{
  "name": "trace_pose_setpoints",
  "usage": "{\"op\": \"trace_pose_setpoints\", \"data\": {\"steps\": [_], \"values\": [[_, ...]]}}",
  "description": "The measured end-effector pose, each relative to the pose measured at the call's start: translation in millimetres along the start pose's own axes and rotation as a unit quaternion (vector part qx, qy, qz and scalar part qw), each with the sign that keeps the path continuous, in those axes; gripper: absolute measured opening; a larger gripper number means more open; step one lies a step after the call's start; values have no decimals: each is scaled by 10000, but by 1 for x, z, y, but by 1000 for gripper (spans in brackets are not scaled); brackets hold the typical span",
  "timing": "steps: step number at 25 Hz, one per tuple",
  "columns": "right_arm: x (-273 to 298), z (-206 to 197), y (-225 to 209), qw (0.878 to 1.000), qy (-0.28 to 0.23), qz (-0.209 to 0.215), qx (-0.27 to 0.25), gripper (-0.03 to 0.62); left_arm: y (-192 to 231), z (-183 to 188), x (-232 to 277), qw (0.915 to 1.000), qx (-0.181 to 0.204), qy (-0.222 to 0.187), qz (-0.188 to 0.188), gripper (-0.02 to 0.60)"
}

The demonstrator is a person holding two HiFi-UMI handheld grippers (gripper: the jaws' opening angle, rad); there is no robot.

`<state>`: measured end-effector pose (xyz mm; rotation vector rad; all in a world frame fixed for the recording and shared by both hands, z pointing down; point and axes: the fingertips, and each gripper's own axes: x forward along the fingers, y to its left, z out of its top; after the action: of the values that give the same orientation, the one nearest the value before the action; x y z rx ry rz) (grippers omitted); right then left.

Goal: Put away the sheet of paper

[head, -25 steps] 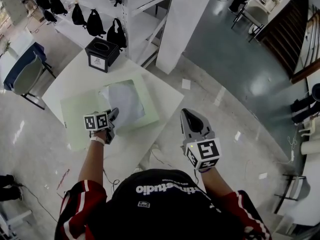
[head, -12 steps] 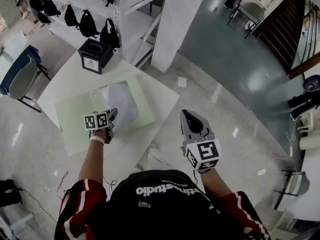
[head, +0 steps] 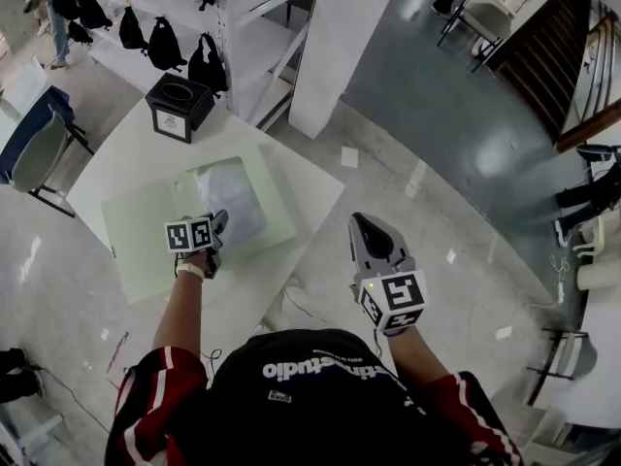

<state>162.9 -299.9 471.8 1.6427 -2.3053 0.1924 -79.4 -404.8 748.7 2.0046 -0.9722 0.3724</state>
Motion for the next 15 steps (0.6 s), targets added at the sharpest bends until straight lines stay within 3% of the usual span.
{"op": "trace_pose_setpoints", "data": {"steps": [7, 10, 15], "values": [[0, 3, 4, 10000, -9, 56, -43, 6, 8, -5, -2, 9965, 560, 251, 568, 9], [0, 2, 7, 9999, 9, 94, -58, 6, 14, -5, -5, 9934, 679, 386, 839, 96], [-2, 1, 10, 9999, 19, 104, -96, 6, 26, -1, -13, 9908, 693, 253, 1132, 143]]}}
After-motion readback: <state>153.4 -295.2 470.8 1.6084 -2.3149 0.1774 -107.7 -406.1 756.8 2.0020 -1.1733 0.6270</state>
